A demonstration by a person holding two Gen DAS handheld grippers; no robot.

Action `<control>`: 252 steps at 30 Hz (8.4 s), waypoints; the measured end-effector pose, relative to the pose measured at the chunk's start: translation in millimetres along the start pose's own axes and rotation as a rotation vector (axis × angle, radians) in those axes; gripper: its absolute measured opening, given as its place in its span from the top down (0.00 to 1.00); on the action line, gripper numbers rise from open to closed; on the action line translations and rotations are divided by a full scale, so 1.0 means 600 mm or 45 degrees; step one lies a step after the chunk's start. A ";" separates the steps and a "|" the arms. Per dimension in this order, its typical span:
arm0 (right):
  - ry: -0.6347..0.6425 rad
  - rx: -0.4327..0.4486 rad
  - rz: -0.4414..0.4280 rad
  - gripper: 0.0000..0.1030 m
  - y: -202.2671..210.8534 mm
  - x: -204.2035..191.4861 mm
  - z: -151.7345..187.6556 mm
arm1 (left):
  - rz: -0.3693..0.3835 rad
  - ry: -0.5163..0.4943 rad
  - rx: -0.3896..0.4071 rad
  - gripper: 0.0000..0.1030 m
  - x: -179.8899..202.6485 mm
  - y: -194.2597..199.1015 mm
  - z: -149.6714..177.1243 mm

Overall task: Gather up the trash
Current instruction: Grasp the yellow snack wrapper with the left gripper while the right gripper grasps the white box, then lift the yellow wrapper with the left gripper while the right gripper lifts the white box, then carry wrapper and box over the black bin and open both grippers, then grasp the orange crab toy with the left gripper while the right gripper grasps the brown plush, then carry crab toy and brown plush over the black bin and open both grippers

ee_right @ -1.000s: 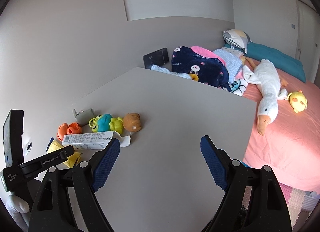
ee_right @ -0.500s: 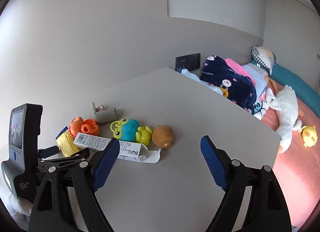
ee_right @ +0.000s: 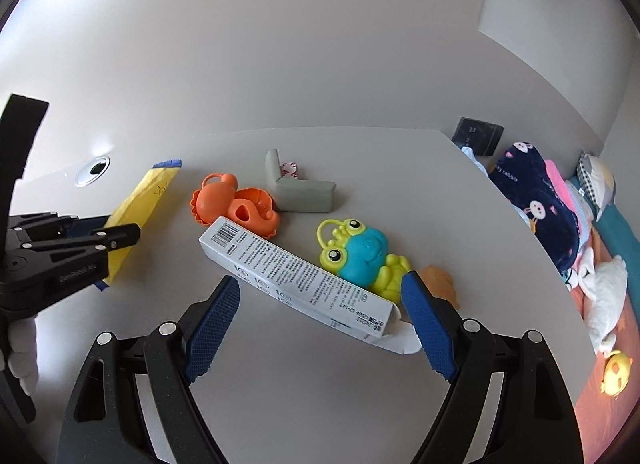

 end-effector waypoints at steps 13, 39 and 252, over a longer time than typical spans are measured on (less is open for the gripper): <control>0.106 -0.240 -0.037 0.33 -0.077 -0.016 -0.011 | 0.051 0.098 0.052 0.72 -0.036 0.031 -0.022; -0.095 -0.202 -0.136 0.72 0.009 -0.072 0.019 | 0.154 0.042 0.055 0.72 -0.011 0.049 0.008; -0.814 -0.062 0.256 0.60 0.042 0.225 0.089 | 0.302 -0.572 0.082 0.28 0.154 -0.063 -0.079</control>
Point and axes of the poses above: each gripper's, at about its wrist camera, not at the fingertips, and y roughly against the way its jaws point, x to its right, z to its underside, the point moved 1 cm from there along -y, roughly the way its jaws point, and after that the axes turned 3 degrees about x, right-handed, at the moved point
